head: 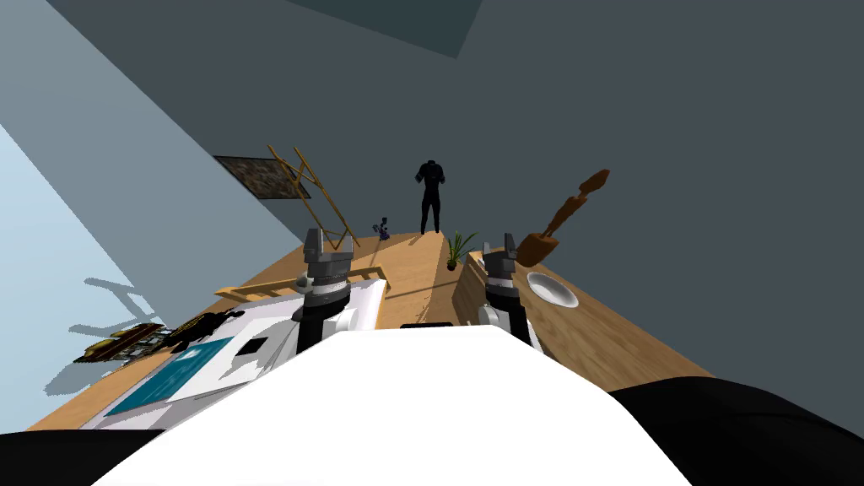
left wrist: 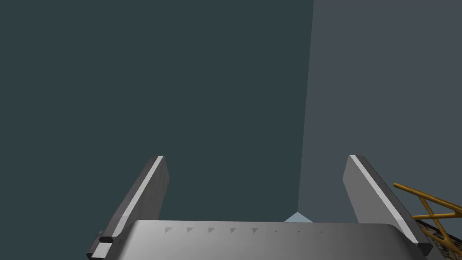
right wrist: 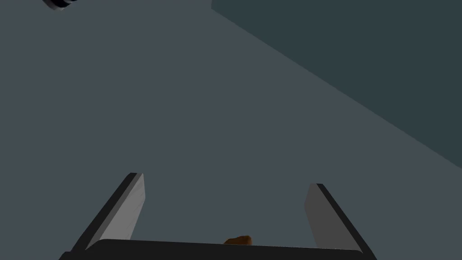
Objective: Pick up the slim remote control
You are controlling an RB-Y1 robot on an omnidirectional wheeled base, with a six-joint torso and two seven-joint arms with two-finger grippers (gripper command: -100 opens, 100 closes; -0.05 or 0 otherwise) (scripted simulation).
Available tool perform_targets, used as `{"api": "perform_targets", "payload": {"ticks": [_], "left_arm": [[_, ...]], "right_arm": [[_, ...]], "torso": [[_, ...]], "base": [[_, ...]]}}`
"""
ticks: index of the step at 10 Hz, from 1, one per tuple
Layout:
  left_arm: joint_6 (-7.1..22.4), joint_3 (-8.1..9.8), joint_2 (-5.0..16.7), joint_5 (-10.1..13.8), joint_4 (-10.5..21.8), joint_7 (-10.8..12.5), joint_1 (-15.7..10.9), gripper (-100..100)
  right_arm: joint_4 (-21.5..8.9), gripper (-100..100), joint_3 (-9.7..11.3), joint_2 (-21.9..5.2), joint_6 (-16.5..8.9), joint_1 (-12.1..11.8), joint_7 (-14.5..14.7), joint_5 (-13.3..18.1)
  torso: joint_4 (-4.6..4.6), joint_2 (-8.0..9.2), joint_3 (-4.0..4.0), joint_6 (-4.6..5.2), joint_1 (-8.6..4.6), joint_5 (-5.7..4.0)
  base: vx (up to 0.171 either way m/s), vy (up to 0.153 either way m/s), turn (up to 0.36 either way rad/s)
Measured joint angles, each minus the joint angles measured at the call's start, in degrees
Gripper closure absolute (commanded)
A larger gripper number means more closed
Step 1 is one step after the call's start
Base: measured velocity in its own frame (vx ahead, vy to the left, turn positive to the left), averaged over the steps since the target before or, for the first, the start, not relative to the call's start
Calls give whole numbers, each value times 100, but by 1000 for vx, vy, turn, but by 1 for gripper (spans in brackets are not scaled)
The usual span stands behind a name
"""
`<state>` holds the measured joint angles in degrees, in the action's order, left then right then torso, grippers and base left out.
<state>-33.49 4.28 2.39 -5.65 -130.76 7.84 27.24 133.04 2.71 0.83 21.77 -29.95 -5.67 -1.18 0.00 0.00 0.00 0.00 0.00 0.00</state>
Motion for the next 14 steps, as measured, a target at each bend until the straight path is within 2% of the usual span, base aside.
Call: {"api": "perform_targets", "payload": {"ticks": [3,5,7,9,10,12,14], "left_arm": [[0,-1,0,0,0,0,-1,0],[0,-1,-1,0,0,0,-1,0],[0,-1,-1,0,0,0,-1,0],[0,-1,0,0,0,0,-1,0],[0,-1,0,0,0,0,-1,0],[0,0,0,0,0,0,0,0],[0,0,0,0,0,0,0,0]], "right_arm": [[39,-100,-153,-413,-20,-266,11,139],[33,-100,-404,-691,-58,-543,-6,281],[-84,-100,-624,-827,-56,-838,31,544],[-91,-100,-822,-924,-47,-1120,5,677],[-72,-100,-948,-954,-57,-1336,3,821],[-210,-100,-1171,-1023,-62,-1555,-15,987],[-217,-100,-1309,-1011,-37,-1903,-12,1179]], "torso": [[4,18,10,0,18,4],[6,26,15,0,25,6],[5,24,14,-1,30,7],[3,15,9,-1,18,5],[4,15,9,-1,19,5],[2,8,5,-1,13,3],[2,6,4,-1,10,3]], "base": [[-46,56,77],[-59,74,115],[-41,75,96],[-25,53,150],[-13,41,41],[-6,37,86],[0,32,94]]}}
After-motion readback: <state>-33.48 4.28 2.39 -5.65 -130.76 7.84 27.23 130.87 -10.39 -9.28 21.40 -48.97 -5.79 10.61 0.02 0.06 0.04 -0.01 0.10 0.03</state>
